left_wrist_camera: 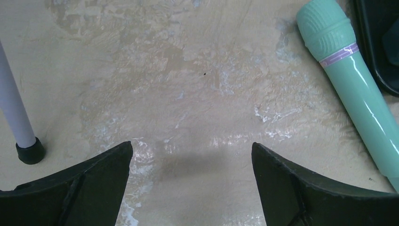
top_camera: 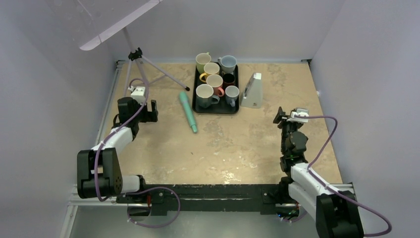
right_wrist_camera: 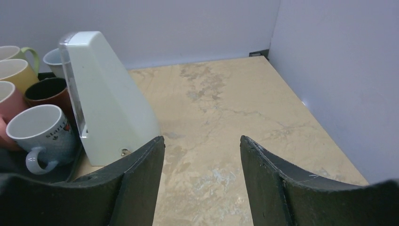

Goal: Turn the mug right side up

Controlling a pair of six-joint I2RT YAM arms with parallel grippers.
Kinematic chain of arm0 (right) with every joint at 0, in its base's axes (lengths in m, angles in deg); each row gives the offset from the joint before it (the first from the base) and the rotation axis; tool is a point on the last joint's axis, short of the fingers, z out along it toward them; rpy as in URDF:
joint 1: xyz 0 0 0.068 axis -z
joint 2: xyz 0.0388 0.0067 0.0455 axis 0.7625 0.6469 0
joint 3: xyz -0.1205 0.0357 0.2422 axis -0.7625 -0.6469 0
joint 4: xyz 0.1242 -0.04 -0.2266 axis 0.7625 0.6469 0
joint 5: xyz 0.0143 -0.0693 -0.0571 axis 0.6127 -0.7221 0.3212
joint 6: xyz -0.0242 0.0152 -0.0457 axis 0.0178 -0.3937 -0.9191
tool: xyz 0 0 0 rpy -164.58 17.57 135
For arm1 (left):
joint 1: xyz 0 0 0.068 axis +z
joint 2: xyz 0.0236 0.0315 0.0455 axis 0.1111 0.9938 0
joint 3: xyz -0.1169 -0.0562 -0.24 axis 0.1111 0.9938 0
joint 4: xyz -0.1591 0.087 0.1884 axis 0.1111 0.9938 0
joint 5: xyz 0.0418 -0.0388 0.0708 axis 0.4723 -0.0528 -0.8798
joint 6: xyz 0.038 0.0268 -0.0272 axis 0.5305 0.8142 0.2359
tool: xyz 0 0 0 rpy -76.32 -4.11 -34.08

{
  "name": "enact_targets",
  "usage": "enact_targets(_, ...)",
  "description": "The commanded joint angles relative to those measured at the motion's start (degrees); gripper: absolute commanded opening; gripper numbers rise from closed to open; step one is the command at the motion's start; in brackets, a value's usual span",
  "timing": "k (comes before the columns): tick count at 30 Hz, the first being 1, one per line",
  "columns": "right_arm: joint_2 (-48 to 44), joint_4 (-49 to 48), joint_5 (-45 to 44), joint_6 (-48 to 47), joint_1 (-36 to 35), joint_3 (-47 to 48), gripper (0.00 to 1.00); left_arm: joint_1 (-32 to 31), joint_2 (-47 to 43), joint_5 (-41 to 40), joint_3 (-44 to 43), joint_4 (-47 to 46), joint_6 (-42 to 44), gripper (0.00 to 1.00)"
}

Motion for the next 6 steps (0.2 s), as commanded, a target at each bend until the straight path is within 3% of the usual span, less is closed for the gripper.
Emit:
enact_targets(1,0.55,-6.27,2.41,-1.54,0.12,0.91,0.64,-0.26,-1.28,-1.75,0.18,-5.43,-3.09,1.0)
enact_targets(6,0.67,-6.13,2.42,-1.53,0.14,1.07,0.63,-0.33,-1.29,-2.21,0.21,-5.65,-3.44,1.0)
